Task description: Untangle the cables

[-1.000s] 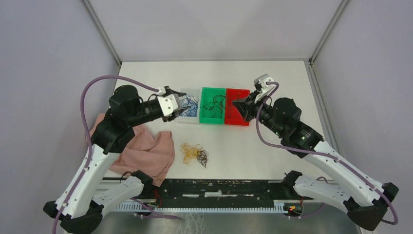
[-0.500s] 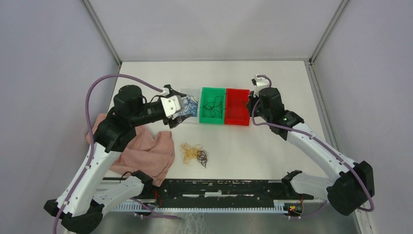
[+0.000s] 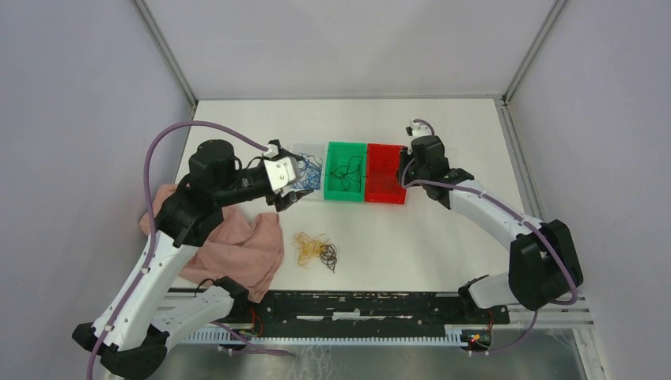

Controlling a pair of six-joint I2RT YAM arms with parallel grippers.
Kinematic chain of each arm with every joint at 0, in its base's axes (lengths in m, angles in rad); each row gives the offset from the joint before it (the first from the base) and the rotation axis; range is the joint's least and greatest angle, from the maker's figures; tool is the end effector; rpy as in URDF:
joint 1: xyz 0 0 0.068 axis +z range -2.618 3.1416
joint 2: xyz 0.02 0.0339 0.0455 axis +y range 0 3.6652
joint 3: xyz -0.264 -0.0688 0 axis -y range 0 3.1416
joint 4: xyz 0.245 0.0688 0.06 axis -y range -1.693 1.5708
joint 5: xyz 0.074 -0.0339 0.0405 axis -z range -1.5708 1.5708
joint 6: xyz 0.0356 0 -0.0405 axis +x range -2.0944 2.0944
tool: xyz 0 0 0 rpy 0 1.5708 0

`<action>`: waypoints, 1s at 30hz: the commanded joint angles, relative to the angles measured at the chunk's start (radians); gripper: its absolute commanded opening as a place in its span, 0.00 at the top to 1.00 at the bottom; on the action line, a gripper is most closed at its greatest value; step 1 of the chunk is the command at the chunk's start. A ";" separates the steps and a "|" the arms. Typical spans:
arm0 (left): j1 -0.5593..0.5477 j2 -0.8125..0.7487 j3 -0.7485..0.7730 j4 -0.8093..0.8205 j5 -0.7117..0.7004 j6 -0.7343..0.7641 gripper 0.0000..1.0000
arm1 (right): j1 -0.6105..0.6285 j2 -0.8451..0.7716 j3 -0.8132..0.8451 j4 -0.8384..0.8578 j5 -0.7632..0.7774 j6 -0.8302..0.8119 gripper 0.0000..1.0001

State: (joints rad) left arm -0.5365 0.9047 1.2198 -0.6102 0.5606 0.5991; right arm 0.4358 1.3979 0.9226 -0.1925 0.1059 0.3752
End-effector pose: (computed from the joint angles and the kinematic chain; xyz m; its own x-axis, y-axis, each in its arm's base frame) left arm 0.1372 -0.1036 0.4238 0.2842 0.3866 -0.8773 0.8596 0.3026 0.4118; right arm 0.2788 0.1257 0.2471 -0.6486 0.1000 -0.7545 -0.1148 0.9671 0.2268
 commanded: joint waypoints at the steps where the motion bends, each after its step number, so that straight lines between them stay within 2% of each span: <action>1: -0.001 -0.015 0.005 0.005 0.020 0.018 0.22 | -0.001 -0.001 0.064 0.067 -0.015 0.017 0.59; 4: 0.000 -0.016 -0.001 0.002 0.022 0.019 0.22 | -0.001 -0.025 0.054 0.069 -0.008 0.004 0.50; 9: -0.001 -0.014 -0.007 0.000 0.027 0.019 0.22 | 0.011 -0.107 0.010 0.095 -0.057 0.003 0.49; 11: 0.000 -0.011 -0.012 -0.006 0.027 0.012 0.22 | 0.060 -0.146 -0.011 0.108 -0.086 0.000 0.46; 16: 0.000 -0.015 -0.067 -0.049 0.008 0.008 0.23 | 0.300 -0.211 -0.135 0.195 -0.183 -0.035 0.40; 23: -0.001 -0.004 -0.058 -0.045 0.007 0.006 0.24 | 0.584 -0.058 -0.192 0.251 -0.270 -0.026 0.37; 30: -0.001 -0.002 -0.034 -0.069 0.005 0.014 0.25 | 0.663 0.102 -0.192 0.331 -0.266 -0.039 0.41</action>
State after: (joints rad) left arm -0.5365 0.9100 1.1439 -0.6788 0.5560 0.5991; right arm 1.0847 1.4425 0.7227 0.0254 -0.1593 0.3492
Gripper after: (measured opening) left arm 0.753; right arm 0.610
